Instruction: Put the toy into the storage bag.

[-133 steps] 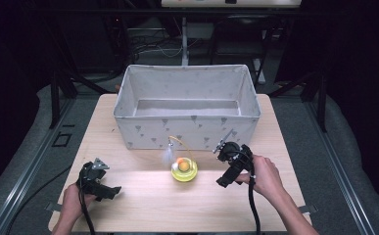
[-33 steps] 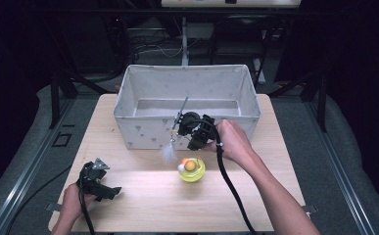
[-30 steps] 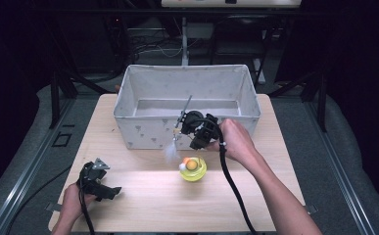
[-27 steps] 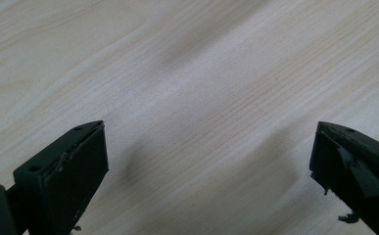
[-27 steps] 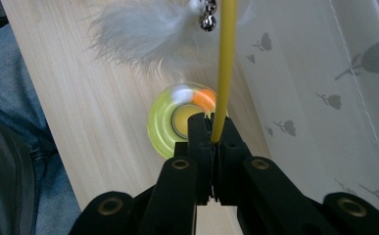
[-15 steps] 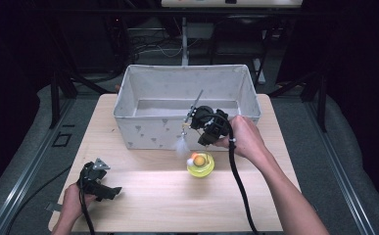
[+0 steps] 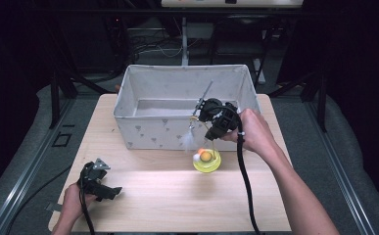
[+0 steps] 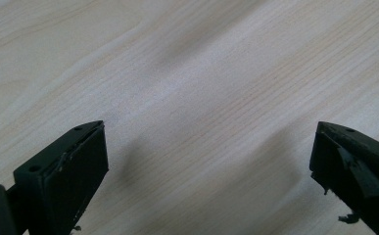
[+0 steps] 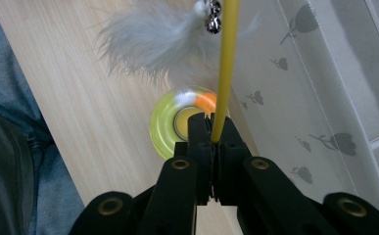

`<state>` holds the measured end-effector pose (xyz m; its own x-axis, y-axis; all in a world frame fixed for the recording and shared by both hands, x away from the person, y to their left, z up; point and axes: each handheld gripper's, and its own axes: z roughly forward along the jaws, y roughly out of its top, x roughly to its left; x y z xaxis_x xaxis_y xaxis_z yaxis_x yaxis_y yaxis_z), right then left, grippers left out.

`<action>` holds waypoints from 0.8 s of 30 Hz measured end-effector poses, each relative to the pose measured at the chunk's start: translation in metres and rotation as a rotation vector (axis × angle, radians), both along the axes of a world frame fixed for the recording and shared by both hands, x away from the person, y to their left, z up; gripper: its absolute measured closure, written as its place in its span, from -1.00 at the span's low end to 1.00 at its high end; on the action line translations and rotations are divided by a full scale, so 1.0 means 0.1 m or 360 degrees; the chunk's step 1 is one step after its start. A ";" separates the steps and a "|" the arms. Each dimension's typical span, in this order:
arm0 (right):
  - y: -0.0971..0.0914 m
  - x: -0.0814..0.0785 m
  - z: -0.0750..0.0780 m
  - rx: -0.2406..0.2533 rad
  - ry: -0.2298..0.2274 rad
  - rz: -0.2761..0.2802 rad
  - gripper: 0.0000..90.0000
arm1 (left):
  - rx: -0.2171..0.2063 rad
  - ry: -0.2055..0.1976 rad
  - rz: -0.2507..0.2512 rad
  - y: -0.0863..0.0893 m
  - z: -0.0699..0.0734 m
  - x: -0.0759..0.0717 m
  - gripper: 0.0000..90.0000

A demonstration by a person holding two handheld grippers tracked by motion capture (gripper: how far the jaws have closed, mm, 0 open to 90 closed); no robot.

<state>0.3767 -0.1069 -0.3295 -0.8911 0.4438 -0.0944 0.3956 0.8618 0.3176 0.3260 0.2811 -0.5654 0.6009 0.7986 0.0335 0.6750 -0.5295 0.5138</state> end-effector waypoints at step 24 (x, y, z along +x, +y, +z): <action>-0.19 0.03 0.37 0.0035 -0.0025 -0.0060 0.97 | -0.0002 0.0000 0.0000 0.00 0.00 0.00 -0.98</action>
